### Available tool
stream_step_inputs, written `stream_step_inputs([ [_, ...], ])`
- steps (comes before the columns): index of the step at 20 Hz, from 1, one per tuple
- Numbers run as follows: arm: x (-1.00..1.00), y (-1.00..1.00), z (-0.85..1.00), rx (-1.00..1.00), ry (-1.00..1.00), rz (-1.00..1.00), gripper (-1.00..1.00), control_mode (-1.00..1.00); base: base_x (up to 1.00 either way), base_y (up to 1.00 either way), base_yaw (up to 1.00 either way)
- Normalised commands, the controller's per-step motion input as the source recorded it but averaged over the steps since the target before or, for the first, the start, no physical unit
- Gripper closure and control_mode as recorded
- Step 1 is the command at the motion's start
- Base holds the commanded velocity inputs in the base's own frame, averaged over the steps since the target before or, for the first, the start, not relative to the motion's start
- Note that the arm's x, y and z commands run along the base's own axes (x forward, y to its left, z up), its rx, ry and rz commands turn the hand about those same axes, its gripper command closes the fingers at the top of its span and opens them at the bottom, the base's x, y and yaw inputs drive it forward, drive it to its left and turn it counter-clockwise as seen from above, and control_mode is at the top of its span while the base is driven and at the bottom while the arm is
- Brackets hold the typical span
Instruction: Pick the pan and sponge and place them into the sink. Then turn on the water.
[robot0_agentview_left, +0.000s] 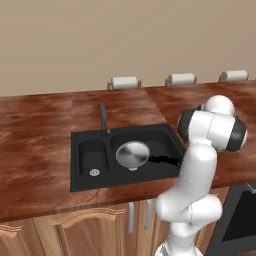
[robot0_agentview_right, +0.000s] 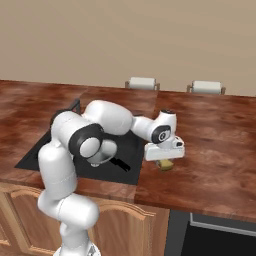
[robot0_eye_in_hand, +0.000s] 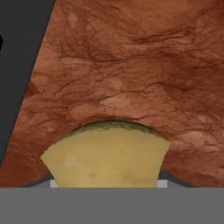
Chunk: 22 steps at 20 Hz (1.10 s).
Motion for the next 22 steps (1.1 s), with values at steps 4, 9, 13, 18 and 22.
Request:
stream_step_inputs([
  [4,-0.01,0.39,0.34,0.0,-0.08,0.07,1.0,-1.0,0.0,0.0,0.0],
  [9,0.0,0.48,0.26,0.0,-0.07,0.07,1.0,-1.0,0.0,0.0,0.0],
  [13,0.0,0.53,0.26,0.0,-0.09,0.06,1.0,-1.0,0.0,0.0,0.0],
  [18,0.0,0.55,0.29,0.0,-0.08,0.05,1.0,-1.0,0.0,0.0,0.0],
  [22,0.0,0.58,0.3,0.0,-0.08,0.04,1.0,-1.0,0.0,0.0,0.0],
])
